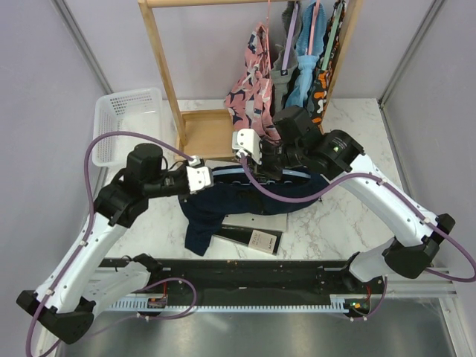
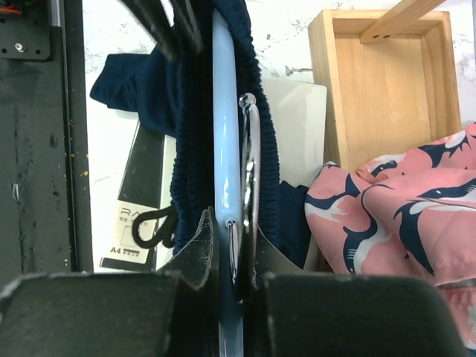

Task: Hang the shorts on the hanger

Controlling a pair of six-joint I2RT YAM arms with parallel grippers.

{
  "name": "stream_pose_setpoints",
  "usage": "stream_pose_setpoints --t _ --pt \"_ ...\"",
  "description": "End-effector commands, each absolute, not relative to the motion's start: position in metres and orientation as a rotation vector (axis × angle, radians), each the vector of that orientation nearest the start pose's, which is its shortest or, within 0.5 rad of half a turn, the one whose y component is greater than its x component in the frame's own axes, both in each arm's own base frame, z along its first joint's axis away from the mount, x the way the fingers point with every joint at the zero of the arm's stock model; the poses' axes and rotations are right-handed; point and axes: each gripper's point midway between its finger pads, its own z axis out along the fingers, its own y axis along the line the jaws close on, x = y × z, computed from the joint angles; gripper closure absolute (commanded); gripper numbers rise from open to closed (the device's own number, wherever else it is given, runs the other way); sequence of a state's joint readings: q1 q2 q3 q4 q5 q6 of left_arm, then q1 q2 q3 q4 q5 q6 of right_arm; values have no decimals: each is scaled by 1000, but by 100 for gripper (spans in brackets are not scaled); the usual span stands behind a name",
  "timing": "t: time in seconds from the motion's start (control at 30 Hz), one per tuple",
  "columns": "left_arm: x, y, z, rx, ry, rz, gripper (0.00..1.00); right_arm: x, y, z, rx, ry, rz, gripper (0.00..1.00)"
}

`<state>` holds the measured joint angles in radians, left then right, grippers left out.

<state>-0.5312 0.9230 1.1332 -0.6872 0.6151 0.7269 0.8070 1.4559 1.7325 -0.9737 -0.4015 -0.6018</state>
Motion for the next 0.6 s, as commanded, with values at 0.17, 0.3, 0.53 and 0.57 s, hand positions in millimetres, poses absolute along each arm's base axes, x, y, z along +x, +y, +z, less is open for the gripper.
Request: stream_pose_setpoints --t 0.17,0.3,0.53,0.57 --pt "224 -156 267 1417 1504 -270 80 216 289 359 -1598 1424 504 100" --pt "215 -158 278 1402 1465 -314 80 214 289 357 -1610 1426 508 100" --pt "220 -153 278 1363 1530 -306 81 210 284 352 -1624 1426 508 100" --pt "221 -151 272 1367 1542 -297 81 208 283 355 -1617 1417 509 100"
